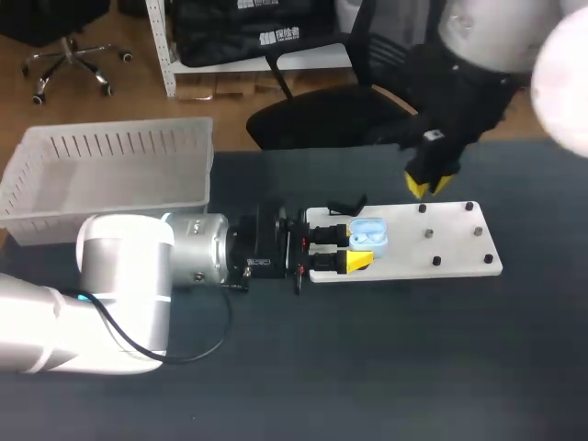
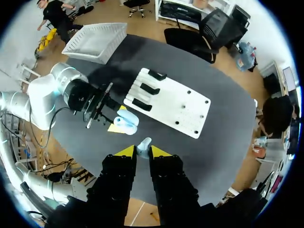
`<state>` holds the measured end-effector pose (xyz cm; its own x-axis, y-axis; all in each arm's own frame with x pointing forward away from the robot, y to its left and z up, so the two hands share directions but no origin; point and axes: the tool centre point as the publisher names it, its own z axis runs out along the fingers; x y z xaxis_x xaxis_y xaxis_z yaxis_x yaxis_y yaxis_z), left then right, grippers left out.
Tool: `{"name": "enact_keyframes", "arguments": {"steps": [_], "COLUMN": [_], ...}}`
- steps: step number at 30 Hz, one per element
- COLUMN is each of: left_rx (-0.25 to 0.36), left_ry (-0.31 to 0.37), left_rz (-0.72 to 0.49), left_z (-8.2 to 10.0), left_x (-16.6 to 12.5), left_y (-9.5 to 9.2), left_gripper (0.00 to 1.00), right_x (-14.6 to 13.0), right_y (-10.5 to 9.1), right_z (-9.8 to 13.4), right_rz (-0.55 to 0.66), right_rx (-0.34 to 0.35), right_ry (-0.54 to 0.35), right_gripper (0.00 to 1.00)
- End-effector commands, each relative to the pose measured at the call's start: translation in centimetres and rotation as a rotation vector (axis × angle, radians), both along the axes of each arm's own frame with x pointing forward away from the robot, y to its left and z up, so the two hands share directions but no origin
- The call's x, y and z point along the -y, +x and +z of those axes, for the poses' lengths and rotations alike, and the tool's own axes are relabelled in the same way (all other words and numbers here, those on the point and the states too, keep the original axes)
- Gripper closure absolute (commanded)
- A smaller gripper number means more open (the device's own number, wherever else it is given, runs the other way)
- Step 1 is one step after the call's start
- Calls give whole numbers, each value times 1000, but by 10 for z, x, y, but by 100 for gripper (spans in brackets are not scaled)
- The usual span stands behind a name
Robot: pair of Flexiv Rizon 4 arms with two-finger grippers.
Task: Pick up each earbud case from the left stands, insert the matching earbuds, close the lid, and place the case in the box.
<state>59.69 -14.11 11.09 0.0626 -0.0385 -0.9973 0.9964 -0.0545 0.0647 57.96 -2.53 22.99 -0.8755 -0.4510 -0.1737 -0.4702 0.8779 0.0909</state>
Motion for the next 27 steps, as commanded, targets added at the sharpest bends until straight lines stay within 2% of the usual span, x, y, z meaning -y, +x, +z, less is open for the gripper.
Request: {"name": "enact_keyframes", "arguments": {"steps": [1, 7, 17, 27], "left_rx": [4, 4, 4, 4], "left_ry": [-4, -4, -4, -4], "left_rz": [7, 7, 7, 7], "left_z": [-1, -1, -1, -1], "left_x": [0, 0, 0, 0], "left_y": [-2, -2, -2, -2], "left_gripper": [100, 100, 100, 100], "right_x": [-16, -28, -49, -58], "right_y": [4, 3, -7, -12], "right_z": [-4, -24, -32, -45], "right_rz": [22, 58, 122, 141], "right_rx": [-18, -59, -49, -56], "right_ry": [-4, 3, -10, 2], "right_gripper": [100, 100, 100, 100]}}
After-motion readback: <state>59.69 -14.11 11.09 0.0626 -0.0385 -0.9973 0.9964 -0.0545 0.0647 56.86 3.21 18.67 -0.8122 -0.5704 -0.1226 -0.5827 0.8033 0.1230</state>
